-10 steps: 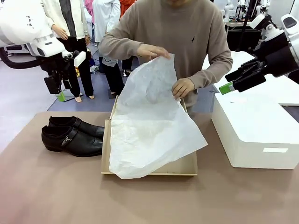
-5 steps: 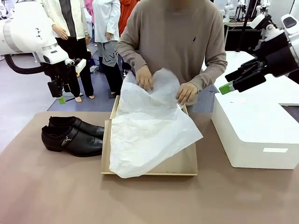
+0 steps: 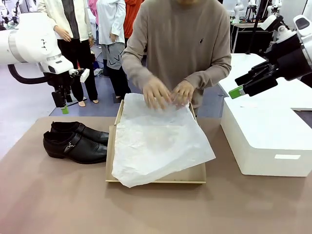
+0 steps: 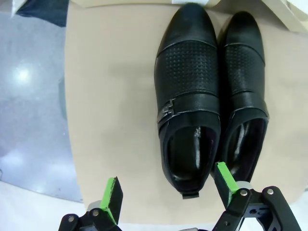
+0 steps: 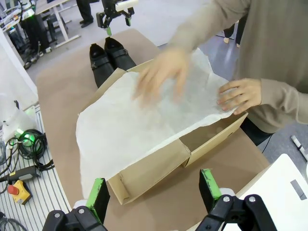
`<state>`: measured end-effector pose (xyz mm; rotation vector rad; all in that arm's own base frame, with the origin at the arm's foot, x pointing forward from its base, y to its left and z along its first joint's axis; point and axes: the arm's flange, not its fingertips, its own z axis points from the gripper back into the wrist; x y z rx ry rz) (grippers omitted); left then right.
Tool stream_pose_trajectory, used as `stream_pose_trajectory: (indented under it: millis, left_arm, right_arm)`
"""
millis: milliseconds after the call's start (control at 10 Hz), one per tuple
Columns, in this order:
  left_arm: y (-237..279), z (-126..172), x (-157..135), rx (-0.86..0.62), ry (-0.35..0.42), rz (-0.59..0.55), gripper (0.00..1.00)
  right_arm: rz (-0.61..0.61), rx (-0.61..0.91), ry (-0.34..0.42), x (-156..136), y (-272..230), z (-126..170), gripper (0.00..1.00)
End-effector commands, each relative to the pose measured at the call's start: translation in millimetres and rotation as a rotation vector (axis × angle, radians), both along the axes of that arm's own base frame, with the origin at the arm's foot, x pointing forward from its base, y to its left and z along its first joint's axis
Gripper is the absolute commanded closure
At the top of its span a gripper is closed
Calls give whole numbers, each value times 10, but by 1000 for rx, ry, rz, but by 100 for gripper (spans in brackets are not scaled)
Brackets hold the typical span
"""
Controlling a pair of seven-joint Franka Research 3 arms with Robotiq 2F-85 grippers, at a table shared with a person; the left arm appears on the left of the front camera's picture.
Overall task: Pack the shoes into the box.
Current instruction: Place one shoe of the Shoes into the Shoes Box.
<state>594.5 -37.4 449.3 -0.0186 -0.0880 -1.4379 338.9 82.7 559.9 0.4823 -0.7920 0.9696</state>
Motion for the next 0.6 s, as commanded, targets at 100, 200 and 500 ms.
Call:
stream_pose_trajectory:
  millis: [100, 200, 500]
  left_arm:
    - [0, 0, 0, 0, 0, 0, 0]
    - [0, 0, 0, 0, 0, 0, 0]
    - [0, 0, 0, 0, 0, 0, 0]
  right_arm:
    - [26, 15, -19, 38, -6, -9, 0]
    - [26, 15, -19, 38, -6, -9, 0]
    - [26, 15, -19, 38, -6, -9, 0]
